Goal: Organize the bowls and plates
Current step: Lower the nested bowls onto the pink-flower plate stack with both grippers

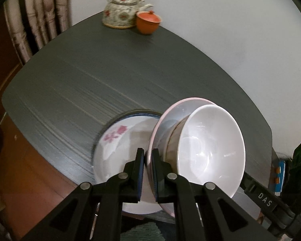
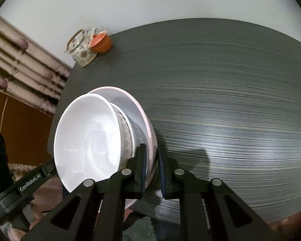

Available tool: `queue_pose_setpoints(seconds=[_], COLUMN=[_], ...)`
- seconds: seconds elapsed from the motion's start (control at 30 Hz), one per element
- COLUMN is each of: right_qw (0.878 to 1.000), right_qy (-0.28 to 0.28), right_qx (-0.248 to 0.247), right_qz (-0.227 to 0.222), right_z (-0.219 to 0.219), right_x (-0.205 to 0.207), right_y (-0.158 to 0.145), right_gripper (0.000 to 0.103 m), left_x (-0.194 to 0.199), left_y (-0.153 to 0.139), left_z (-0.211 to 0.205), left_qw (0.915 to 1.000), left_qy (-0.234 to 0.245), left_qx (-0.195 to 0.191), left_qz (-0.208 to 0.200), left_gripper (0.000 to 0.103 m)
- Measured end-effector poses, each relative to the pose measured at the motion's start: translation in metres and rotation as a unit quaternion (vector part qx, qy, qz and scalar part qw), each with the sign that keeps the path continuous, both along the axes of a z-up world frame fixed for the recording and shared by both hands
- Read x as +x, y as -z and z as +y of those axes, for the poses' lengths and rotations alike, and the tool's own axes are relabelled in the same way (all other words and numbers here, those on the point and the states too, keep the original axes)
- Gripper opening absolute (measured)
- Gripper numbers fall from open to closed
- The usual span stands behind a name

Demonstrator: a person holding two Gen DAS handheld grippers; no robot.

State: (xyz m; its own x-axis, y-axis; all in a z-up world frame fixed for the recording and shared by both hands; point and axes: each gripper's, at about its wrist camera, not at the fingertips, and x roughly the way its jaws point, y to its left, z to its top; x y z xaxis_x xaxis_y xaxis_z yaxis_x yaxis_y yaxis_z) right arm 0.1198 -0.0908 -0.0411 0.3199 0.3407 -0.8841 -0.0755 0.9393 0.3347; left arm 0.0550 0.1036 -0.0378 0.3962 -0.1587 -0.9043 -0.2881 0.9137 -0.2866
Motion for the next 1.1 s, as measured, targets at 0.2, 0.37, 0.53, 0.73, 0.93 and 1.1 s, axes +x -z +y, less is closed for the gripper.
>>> queue_pose_setpoints(seconds=[0.2,0.37,0.53,0.73,0.93,1.1], right_qw=[1.0,0.999,0.999,0.999,0.999,0.999], right_qy=[-0.017,-0.024,-0.026,-0.029,-0.025,-0.025], right_qx=[-0.003,-0.006,-0.01,-0.013,-0.01,-0.008], right_qz=[0.013,0.022,0.028,0.031,0.033,0.033], right_z=[0.027,0.041,0.047,0.052,0.051,0.05], right_x=[0.0,0.002,0.0,-0.002,-0.006,-0.006], right_y=[0.013,0.02,0.026,0.034,0.035,0.035], right_gripper=[0.013,0.013,0.013,0.013,0.014,0.014], left_x=[-0.001,-0.005,-0.008,-0.002,-0.01,-0.014], left_y=[0.005,0.012,0.018,0.018,0.02,0.022], left_z=[0.025,0.036,0.044,0.04,0.037,0.039], left_qw=[0.9999,0.9997,0.9994,0.9996,0.9997,0.9996], left_qy=[-0.013,-0.019,-0.025,-0.024,-0.023,-0.025], left_qx=[-0.001,-0.005,-0.009,-0.005,-0.003,-0.005], left_qz=[0.009,0.016,0.022,0.016,0.011,0.012], left_gripper=[0.006,0.006,0.006,0.006,0.006,0.006])
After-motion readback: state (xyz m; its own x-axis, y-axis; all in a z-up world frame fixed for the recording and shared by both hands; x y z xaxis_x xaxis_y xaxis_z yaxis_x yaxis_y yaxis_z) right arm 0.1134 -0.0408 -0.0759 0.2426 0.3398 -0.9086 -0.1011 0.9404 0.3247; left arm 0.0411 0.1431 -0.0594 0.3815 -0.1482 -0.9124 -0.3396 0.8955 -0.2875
